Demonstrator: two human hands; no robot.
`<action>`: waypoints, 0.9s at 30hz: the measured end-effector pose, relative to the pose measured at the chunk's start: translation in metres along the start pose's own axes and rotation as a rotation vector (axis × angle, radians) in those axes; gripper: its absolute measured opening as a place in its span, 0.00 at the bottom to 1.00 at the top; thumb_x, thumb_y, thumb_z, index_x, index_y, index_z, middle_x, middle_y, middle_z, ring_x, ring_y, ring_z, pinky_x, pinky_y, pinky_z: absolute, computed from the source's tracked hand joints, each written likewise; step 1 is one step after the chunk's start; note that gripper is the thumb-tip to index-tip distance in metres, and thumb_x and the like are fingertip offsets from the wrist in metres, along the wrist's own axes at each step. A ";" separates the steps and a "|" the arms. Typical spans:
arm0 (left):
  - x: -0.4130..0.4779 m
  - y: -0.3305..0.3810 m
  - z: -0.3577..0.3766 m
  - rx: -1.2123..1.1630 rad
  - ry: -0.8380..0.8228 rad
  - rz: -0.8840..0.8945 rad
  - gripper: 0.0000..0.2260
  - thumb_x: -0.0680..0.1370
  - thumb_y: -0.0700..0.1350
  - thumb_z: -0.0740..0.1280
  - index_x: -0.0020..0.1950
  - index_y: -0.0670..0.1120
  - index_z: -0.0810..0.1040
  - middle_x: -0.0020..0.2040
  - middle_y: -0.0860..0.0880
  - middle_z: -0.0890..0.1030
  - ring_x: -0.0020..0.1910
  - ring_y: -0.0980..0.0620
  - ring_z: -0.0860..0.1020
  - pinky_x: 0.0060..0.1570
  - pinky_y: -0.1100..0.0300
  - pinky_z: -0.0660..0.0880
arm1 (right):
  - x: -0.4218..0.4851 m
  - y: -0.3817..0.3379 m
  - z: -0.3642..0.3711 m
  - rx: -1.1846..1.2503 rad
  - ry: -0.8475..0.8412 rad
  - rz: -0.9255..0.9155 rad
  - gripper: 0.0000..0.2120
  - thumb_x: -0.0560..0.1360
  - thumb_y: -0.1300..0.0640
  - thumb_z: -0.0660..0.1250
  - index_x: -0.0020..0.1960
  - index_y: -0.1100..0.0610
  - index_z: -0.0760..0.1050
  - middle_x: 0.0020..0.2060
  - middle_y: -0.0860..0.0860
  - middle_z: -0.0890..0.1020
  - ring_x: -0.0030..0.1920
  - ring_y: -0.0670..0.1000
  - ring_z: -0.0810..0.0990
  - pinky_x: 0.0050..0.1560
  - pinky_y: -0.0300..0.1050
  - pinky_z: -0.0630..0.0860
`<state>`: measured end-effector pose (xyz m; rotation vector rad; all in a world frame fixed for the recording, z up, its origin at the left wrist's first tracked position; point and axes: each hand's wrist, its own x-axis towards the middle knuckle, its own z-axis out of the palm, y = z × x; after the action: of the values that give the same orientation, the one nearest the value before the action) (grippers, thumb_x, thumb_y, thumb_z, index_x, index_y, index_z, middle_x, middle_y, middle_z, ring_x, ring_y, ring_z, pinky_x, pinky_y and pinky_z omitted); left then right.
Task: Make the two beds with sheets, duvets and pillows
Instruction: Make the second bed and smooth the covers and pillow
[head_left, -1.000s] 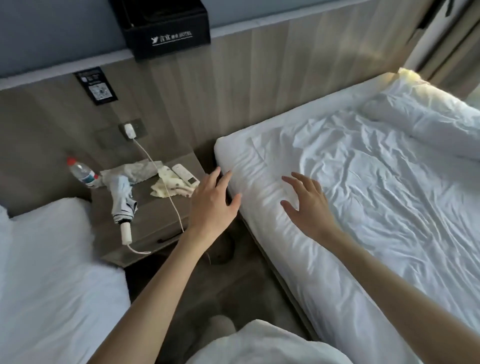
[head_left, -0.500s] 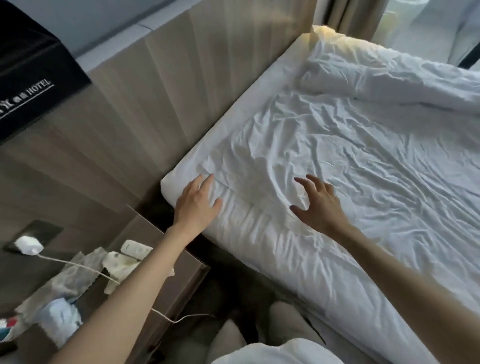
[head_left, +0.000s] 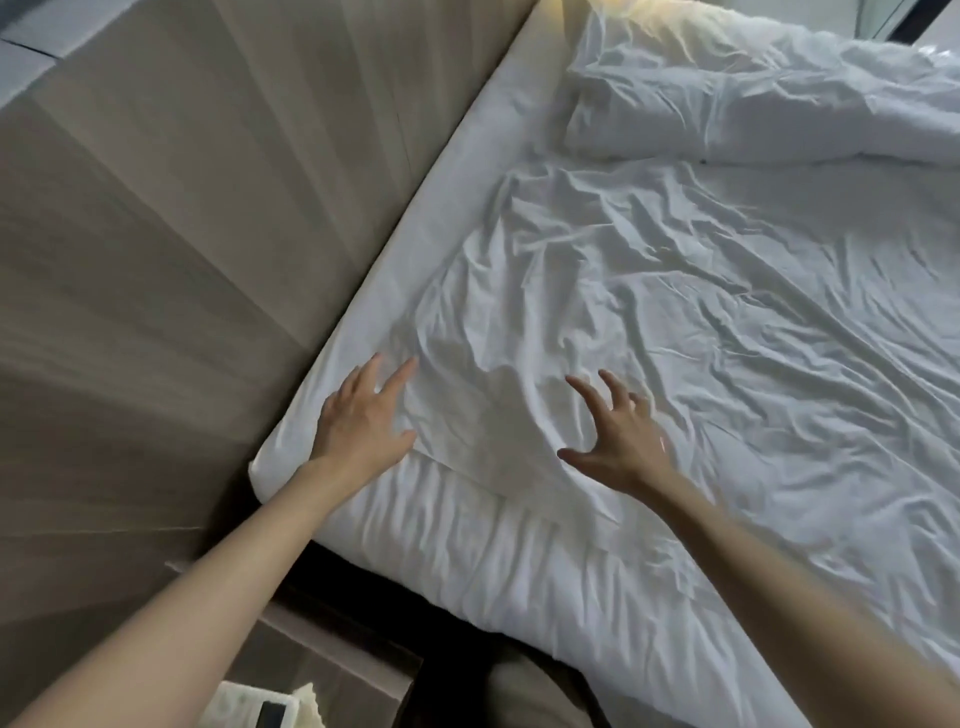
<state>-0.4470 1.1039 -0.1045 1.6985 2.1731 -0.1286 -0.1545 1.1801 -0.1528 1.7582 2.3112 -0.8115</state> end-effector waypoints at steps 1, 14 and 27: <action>0.020 0.001 0.006 0.022 -0.027 0.029 0.40 0.76 0.53 0.68 0.79 0.59 0.46 0.80 0.46 0.49 0.78 0.47 0.50 0.71 0.49 0.58 | 0.015 0.001 0.007 0.003 -0.022 0.009 0.45 0.67 0.40 0.72 0.75 0.34 0.48 0.78 0.49 0.47 0.74 0.66 0.53 0.68 0.65 0.64; 0.217 -0.002 0.111 0.360 -0.293 0.246 0.57 0.68 0.48 0.76 0.74 0.65 0.30 0.76 0.47 0.30 0.75 0.34 0.37 0.70 0.28 0.49 | 0.142 0.032 0.098 -0.124 -0.151 0.213 0.49 0.67 0.42 0.72 0.76 0.36 0.43 0.78 0.54 0.44 0.73 0.73 0.48 0.66 0.76 0.56; 0.268 0.011 0.125 0.417 0.191 0.497 0.19 0.61 0.32 0.70 0.51 0.44 0.82 0.41 0.44 0.79 0.37 0.41 0.77 0.48 0.41 0.76 | 0.181 0.044 0.087 -0.054 0.160 0.049 0.24 0.71 0.66 0.63 0.65 0.52 0.70 0.44 0.59 0.79 0.40 0.64 0.79 0.36 0.51 0.71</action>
<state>-0.4598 1.3149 -0.3110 2.5282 1.8613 -0.3109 -0.1899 1.3011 -0.3156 1.9131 2.3519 -0.6148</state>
